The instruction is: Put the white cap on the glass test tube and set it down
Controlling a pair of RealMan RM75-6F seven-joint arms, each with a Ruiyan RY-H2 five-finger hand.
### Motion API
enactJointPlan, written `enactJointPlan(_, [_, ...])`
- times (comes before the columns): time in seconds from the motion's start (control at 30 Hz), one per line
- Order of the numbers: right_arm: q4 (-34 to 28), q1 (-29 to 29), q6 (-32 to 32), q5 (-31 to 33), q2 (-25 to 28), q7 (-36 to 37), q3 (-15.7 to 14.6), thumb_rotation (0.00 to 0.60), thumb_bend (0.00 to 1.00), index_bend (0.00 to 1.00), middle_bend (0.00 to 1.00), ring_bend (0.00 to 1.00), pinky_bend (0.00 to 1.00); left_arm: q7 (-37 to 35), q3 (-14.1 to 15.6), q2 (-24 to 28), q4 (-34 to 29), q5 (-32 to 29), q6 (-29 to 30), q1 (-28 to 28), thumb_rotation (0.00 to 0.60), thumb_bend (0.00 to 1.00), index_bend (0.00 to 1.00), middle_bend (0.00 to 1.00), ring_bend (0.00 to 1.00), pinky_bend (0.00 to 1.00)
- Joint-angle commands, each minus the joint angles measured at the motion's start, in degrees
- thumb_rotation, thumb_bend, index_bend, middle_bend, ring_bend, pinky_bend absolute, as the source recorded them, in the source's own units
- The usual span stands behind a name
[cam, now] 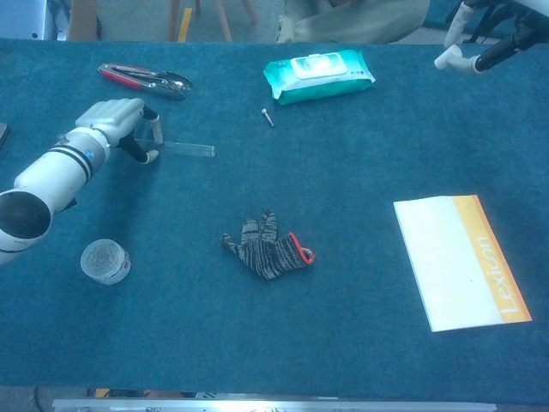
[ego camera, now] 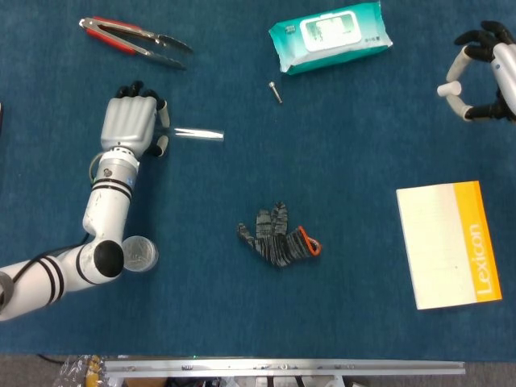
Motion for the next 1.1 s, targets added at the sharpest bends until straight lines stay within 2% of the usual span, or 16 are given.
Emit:
enactJointPlan(0.03, [-0.1, 0.0, 0.0, 0.0, -0.1, 0.0, 0.0, 0.600, 0.32, 0.58, 0.25, 0.07, 0.23, -1.6, -0.6, 1.7, -2.2, -0.3, -0.7, 0.6, 0.600, 0.34, 0.53, 0.29, 0.12, 0.09])
enactJointPlan(0.33, [-0.3, 0.3, 0.0, -0.2, -0.6, -0.1, 0.1, 0.600, 0.32, 0.58, 0.25, 0.07, 0.23, -6.8, -1.5, 6.2, -7.6, -0.1, -2.6, 2.3, 0.600, 0.34, 0.55, 0.32, 0.16, 0.13])
enactJointPlan(0.67, [-1.8, 0.8, 0.1, -1.2, -1.1, 0.2, 0.6, 0.600, 0.32, 0.58, 0.25, 0.07, 0.23, -15.7, -2.0, 14.3, -17.3, 6.0, -2.5, 6.1, 0.600, 0.34, 0.55, 0.32, 0.16, 0.13])
enactJointPlan(0.87, [-3.2, 1.5, 0.2, -2.7, -2.7, 0.4, 1.0, 0.600, 0.32, 0.58, 0.25, 0.07, 0.23, -21.4, -2.3, 19.6, -24.0, 9.0, -2.4, 8.7, 0.600, 0.34, 0.55, 0.32, 0.16, 0.13])
enactJointPlan(1.1, [-4.3, 2.7, 0.8, -4.1, -6.2, 1.1, 1.8, 0.600, 0.32, 0.58, 0.25, 0.07, 0.23, -26.1, -1.8, 22.5, -28.9, 10.6, -2.8, 10.3, 0.600, 0.34, 0.55, 0.32, 0.16, 0.13])
